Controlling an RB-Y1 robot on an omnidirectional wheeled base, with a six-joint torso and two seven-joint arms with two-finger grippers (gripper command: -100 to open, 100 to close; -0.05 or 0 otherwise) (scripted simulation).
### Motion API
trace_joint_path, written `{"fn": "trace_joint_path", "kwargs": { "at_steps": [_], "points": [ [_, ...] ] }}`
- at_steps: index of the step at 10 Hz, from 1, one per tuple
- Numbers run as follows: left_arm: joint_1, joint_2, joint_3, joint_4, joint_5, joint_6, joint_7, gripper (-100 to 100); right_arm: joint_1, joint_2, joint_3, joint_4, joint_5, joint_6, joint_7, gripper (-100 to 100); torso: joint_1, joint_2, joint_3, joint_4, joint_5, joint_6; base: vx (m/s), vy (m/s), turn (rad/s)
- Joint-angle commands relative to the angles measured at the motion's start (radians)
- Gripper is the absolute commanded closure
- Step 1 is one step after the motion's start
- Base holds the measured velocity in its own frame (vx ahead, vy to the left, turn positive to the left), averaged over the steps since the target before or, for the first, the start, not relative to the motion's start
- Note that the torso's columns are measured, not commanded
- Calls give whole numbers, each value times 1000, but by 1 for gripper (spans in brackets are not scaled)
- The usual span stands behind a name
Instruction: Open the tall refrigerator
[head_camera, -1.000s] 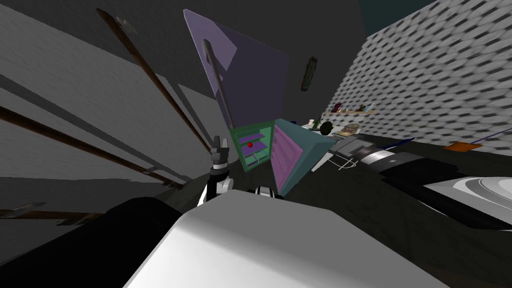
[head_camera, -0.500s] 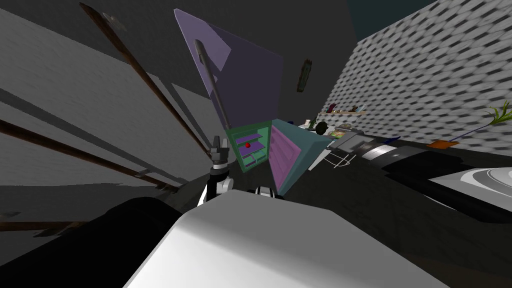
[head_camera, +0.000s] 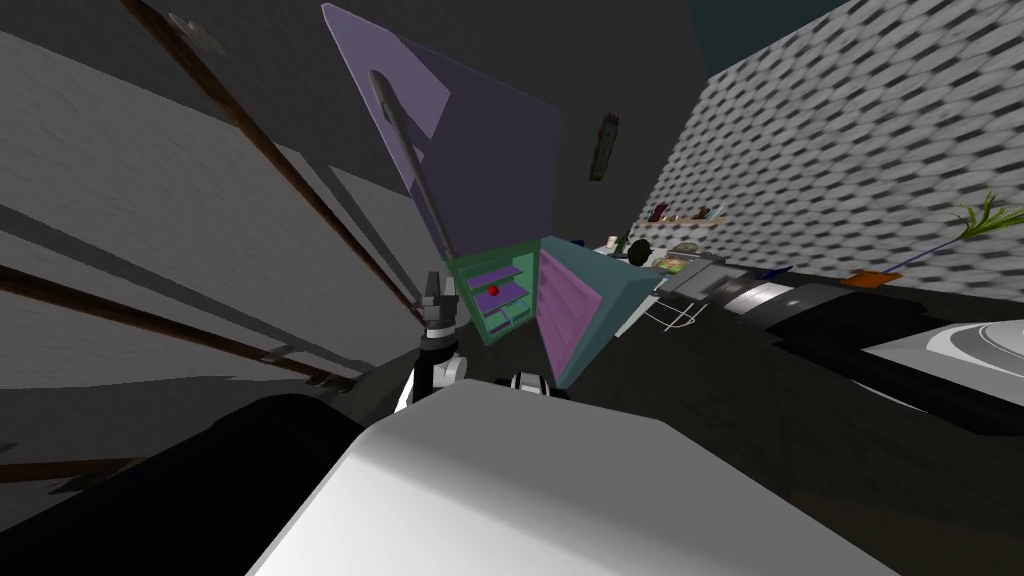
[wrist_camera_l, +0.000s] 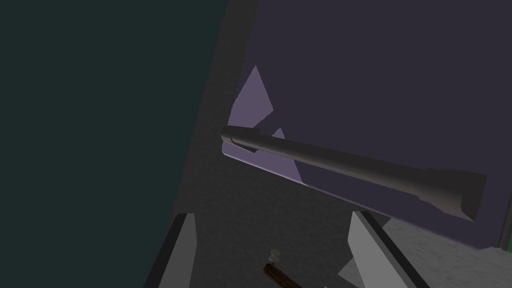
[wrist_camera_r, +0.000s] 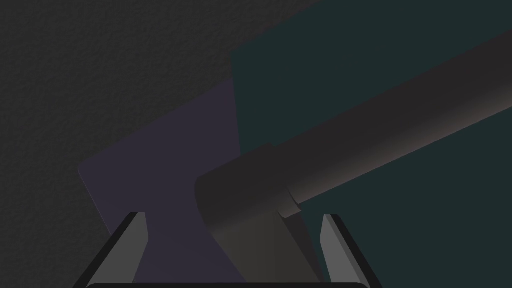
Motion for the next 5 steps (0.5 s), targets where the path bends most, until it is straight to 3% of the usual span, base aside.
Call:
{"fn": "trace_joint_path", "kwargs": {
  "at_steps": [1, 2, 3, 5],
  "points": [
    [0, 0, 0, 0, 0, 0, 0, 0, -11, -42, -42, 0, -25, 8, -26, -100, 2, 2, 1, 1, 1, 0, 7, 1, -74],
    [0, 0, 0, 0, 0, 0, 0, 0, 11, -31, -18, -6, -17, 4, -15, -100, 3, 3, 1, 3, 3, -1, 7, -7, -18],
    [0, 0, 0, 0, 0, 0, 0, 0, 16, -33, -15, -5, -18, 3, -17, 0, 1, 3, 3, 0, 0, 0, 5, -6, 3],
    [0, 0, 0, 0, 0, 0, 0, 0, 23, -33, -6, -3, -17, 0, -15, 0, -7, 0, 2, -4, -6, 3, 0, 0, 0]
  ]
}}
